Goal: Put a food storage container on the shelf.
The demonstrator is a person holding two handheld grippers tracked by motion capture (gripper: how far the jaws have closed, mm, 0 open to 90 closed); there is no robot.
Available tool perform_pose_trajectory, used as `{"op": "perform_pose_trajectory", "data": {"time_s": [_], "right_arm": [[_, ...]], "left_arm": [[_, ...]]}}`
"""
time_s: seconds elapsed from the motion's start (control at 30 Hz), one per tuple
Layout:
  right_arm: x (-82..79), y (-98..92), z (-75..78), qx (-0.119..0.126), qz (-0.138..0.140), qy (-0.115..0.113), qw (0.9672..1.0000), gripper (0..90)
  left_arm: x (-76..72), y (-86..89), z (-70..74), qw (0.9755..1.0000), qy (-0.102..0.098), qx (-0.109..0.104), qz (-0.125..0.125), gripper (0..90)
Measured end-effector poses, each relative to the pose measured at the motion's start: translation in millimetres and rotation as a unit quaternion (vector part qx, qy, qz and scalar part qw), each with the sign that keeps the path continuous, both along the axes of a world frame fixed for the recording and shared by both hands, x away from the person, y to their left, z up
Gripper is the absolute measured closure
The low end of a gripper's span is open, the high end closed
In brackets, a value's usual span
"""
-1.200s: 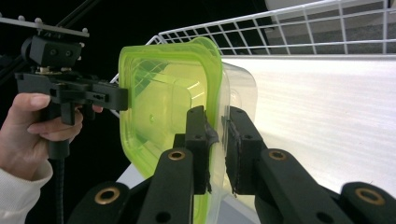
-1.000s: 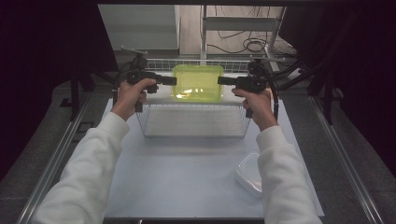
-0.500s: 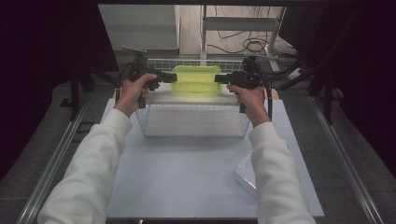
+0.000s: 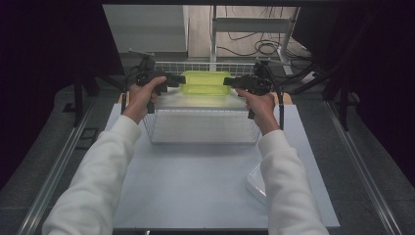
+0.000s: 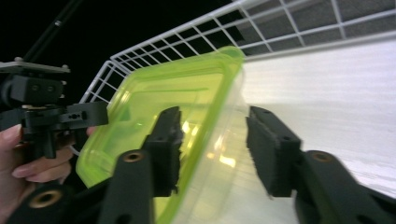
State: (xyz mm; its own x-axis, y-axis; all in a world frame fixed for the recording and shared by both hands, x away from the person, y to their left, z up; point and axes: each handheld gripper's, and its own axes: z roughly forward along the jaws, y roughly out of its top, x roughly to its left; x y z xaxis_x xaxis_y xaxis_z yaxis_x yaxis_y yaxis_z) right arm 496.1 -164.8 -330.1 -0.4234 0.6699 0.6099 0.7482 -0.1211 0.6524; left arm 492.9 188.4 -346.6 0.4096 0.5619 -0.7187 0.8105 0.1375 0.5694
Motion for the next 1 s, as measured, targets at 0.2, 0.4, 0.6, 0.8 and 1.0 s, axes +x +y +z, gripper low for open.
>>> {"op": "perform_pose_trajectory", "data": {"time_s": [0.2,0.4,0.6,0.8,1.0], "right_arm": [[-10.4,0.1,13.9,-0.009,-0.002,-0.036,0.9993,42.3],[-21.3,-9.6,25.3,-0.034,-0.002,-0.057,0.9978,40.6],[-44.7,-14.6,31.3,-0.069,0.031,-0.072,0.9945,35.1],[-70.3,-15.2,28.2,-0.088,0.073,-0.084,0.9899,31.1],[-103.3,-21.2,13.8,-0.123,0.100,-0.092,0.9831,28.9]], "left_arm": [[-7.1,1.2,7.5,0.9992,-0.031,0.016,0.020,34.9],[-24.9,6.1,22.9,0.9976,-0.066,0.013,0.015,30.8],[-59.9,8.5,31.0,0.9949,-0.098,0.025,-0.007,30.7],[-93.0,16.0,24.2,0.9922,-0.116,0.044,-0.013,30.2],[-135.9,21.7,2.6,0.9885,-0.130,0.070,-0.032,29.1]]}}
